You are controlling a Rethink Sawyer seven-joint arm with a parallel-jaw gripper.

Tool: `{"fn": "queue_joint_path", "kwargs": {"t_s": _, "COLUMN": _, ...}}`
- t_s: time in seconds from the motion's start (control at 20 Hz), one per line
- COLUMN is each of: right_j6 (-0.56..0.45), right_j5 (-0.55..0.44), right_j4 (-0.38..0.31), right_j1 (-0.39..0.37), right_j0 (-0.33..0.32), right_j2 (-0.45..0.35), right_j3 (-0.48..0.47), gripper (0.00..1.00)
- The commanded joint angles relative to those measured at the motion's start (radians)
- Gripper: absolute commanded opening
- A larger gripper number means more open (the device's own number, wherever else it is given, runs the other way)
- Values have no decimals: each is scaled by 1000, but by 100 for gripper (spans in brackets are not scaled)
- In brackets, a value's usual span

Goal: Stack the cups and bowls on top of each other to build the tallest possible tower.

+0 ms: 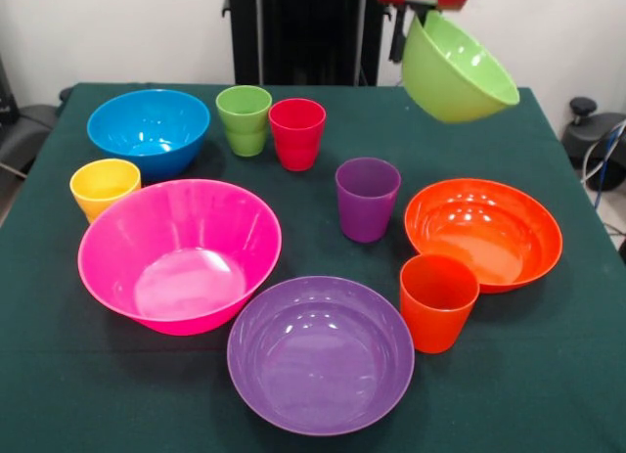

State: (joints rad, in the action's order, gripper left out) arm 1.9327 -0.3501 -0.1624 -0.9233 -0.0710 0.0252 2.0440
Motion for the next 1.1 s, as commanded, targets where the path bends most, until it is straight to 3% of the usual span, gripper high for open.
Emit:
{"fn": "queue_joint_path", "kwargs": {"t_s": 0.05, "right_j6": -41, "right_j5": -289, "right_j4": 86, "right_j1": -199, "right_j0": -29, "right_j2": -136, "right_j3": 55, "gripper": 0}}
{"fn": "queue_joint_path", "kwargs": {"t_s": 0.25, "right_j6": -79, "right_j5": -423, "right_j4": 108, "right_j1": -249, "right_j0": -42, "right_j2": -142, "right_j3": -10, "gripper": 0}}
{"fn": "queue_joint_path", "kwargs": {"t_s": 0.5, "right_j6": -131, "right_j5": -536, "right_j4": 116, "right_j1": -244, "right_j0": -82, "right_j2": -183, "right_j3": -114, "gripper": 0}}
{"fn": "queue_joint_path", "kwargs": {"t_s": 0.8, "right_j6": -193, "right_j5": -575, "right_j4": 71, "right_j1": -159, "right_j0": -146, "right_j2": -248, "right_j3": -246, "gripper": 0}}
{"fn": "queue_joint_path", "kwargs": {"t_s": 1.1, "right_j6": -228, "right_j5": -502, "right_j4": 2, "right_j1": -45, "right_j0": -201, "right_j2": -306, "right_j3": -314, "gripper": 0}}
